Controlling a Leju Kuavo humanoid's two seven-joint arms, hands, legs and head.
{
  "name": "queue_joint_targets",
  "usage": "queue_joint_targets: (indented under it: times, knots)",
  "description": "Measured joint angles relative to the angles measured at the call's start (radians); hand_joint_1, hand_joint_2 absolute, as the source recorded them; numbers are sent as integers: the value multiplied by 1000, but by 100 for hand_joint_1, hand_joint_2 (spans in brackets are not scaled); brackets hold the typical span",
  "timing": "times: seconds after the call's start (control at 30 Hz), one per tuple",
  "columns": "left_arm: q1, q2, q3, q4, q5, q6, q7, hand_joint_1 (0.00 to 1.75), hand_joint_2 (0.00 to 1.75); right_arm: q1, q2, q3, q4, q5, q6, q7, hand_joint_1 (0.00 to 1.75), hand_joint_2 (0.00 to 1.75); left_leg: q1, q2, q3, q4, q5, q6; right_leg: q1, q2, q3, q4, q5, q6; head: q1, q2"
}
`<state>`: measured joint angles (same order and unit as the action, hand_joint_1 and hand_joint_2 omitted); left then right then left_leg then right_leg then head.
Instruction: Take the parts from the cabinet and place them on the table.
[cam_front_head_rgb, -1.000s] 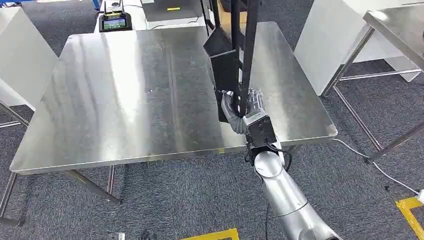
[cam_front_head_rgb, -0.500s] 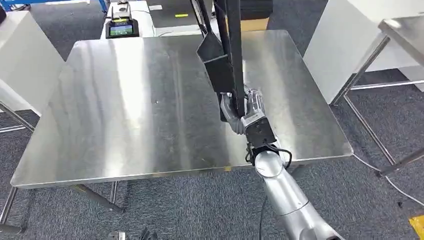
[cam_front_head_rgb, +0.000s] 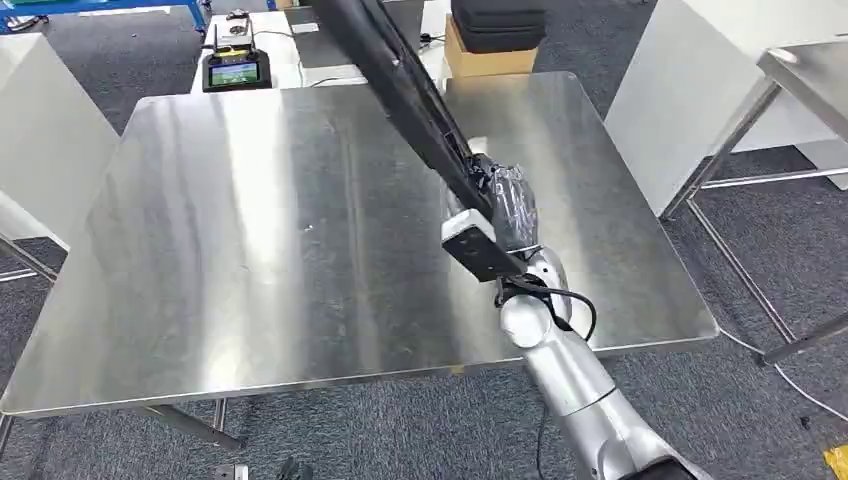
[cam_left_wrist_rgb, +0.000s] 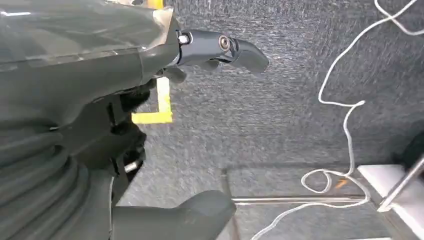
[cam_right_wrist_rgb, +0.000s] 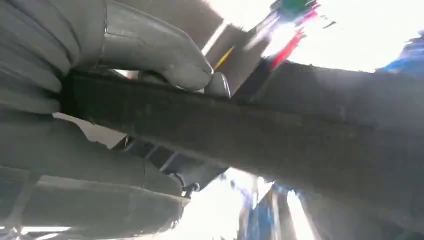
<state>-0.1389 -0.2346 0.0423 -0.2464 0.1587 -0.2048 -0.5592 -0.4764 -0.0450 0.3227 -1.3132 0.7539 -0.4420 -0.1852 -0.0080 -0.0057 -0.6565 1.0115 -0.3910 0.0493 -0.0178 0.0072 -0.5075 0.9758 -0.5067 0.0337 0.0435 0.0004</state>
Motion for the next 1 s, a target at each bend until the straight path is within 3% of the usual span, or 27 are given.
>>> queue_joint_targets:
  times: [0.03, 0.07, 0.23, 0.33, 0.57, 0.77, 0.8, 1.0]
  knots:
    - [-1, -1, 2, -1, 2, -8, -4, 0, 175, -17, -5, 0, 33, 110, -15, 44, 175, 175, -2, 0, 13, -15, 4, 2, 5, -1, 11, -14, 1, 4, 0, 0]
    - [-1, 0, 3, -1, 4, -14, -10, 0, 175, -32, -12, 1, 68, 194, -21, 80, 175, 175, 4, -2, 19, -30, 14, -11, 13, -2, 23, -8, 4, -3, 2, 0]
    - [-3, 5, 12, -1, 10, -41, -28, 0, 175, -133, -35, 2, 345, 570, -62, 277, 175, 175, -9, -14, 17, -28, 8, -1, 7, -6, 28, -32, 2, -3, 1, 0]
    - [-3, 9, 13, -1, -13, -13, -41, 0, 175, -200, -58, 8, 516, 767, -70, 405, 175, 175, -11, -15, 15, -27, 7, 4, 5, -8, 23, -36, 2, -3, 2, 0]
    - [-5, 21, 12, -1, -22, -52, -57, 0, 175, -272, -98, 9, 810, 815, -43, 487, 175, 175, -15, -15, 15, -25, 9, 14, 4, -8, 22, -38, 6, 4, 2, 0]
    - [-9, 32, 15, -1, -18, -78, -44, 0, 175, -271, -94, 24, 920, 807, 20, 534, 175, 175, -13, -14, 15, -25, 11, 17, 4, -8, 28, -37, 9, 7, 1, 0]
    - [-10, 33, 15, -1, -18, -81, -41, 0, 175, -270, -90, 24, 932, 805, 20, 537, 0, 0, -12, -14, 15, -25, 11, 17, 4, -8, 28, -37, 9, 7, 2, 0]
    - [-18, 39, 16, -1, -17, -69, -10, 0, 175, -256, -68, 27, 968, 810, 9, 540, 0, 0, -9, -13, 16, -25, 11, 17, 5, -8, 28, -37, 9, 7, 1, 0]
